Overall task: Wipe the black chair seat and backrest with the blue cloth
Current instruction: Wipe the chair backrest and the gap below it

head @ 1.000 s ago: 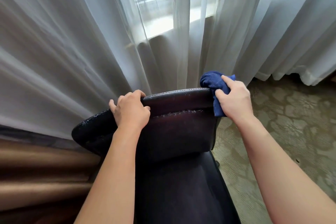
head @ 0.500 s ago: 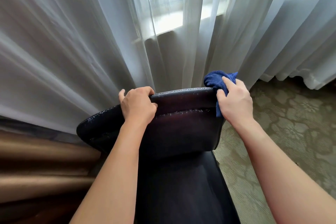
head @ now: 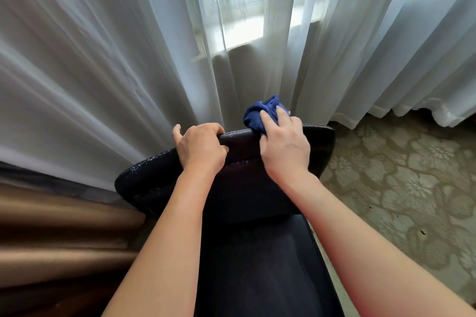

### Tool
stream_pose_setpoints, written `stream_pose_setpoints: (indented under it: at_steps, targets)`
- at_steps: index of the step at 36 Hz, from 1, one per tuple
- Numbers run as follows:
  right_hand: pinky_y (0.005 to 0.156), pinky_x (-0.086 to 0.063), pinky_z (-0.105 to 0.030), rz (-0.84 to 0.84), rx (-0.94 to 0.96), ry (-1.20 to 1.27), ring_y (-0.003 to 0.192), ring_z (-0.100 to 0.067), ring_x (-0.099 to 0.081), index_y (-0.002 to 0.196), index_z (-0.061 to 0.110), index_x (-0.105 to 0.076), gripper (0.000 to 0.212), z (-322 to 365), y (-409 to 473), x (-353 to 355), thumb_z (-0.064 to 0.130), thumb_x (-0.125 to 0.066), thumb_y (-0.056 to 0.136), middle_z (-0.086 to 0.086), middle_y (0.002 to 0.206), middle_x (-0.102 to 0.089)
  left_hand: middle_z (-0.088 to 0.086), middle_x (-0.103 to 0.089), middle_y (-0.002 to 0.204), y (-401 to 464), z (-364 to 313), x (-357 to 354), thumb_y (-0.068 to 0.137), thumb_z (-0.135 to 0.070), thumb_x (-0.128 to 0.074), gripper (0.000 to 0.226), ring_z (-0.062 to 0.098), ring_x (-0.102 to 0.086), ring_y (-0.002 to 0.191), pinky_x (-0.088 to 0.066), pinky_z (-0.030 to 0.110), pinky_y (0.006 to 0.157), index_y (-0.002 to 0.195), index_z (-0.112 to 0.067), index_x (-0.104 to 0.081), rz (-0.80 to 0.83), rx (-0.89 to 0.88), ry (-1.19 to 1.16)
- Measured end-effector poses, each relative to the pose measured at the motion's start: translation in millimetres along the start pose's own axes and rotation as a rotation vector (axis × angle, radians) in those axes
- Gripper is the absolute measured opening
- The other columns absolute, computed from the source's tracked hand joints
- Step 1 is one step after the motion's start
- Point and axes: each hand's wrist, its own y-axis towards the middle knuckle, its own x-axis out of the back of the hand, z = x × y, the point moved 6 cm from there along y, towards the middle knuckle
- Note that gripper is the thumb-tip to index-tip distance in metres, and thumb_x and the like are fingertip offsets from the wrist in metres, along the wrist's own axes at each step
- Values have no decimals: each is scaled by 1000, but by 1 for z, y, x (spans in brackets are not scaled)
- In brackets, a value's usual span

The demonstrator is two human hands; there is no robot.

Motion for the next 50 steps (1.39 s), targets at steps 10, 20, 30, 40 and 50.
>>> stream_pose_setpoints:
  at_steps: [10, 20, 30, 40, 50]
  targets:
    - [109, -39, -35, -115, -166, 414, 124, -30, -54, 136, 26, -62, 47, -74, 14, 37, 21, -64, 89, 1, 143, -55, -7, -69, 115, -7, 3, -3, 84, -37, -76, 34, 21, -52, 126, 5, 57, 124, 116, -37, -65, 104, 13, -62]
    - [101, -40, -39, -45, -272, 234, 126, -31, -42, 144, 26, -52, 48, -86, 7, 30, 27, -56, 97, 1, 151, -44, -6, -68, 106, -5, 26, 4, 88, -30, -73, 25, 23, -56, 120, -3, 62, 122, 112, -30, -66, 114, 70, -33]
    - [98, -42, -39, -56, -167, 156, 120, -34, -43, 142, 23, -55, 50, -28, 4, 14, 19, -56, 92, 0, 148, -48, -4, -69, 100, 0, 25, 3, 83, -28, -75, 21, 22, -57, 112, -34, 45, 99, 102, -32, -68, 48, 36, -79]
    - [95, -46, -36, 28, 25, 273, 117, -27, -44, 140, 29, -57, 49, 20, 1, -2, 21, -61, 92, 8, 148, -49, -8, -64, 115, -2, 34, 8, 85, -37, -75, 33, 22, -51, 121, -31, 59, 108, 115, -36, -64, 152, 10, -100]
    - [102, -32, -25, -155, -206, 364, 122, -30, -46, 137, 22, -61, 45, -40, 5, 27, 20, -63, 92, 1, 147, -51, -10, -63, 115, -5, 89, 26, 84, -29, -73, 31, 21, -54, 115, -37, 53, 103, 112, -34, -63, 194, 83, -46]
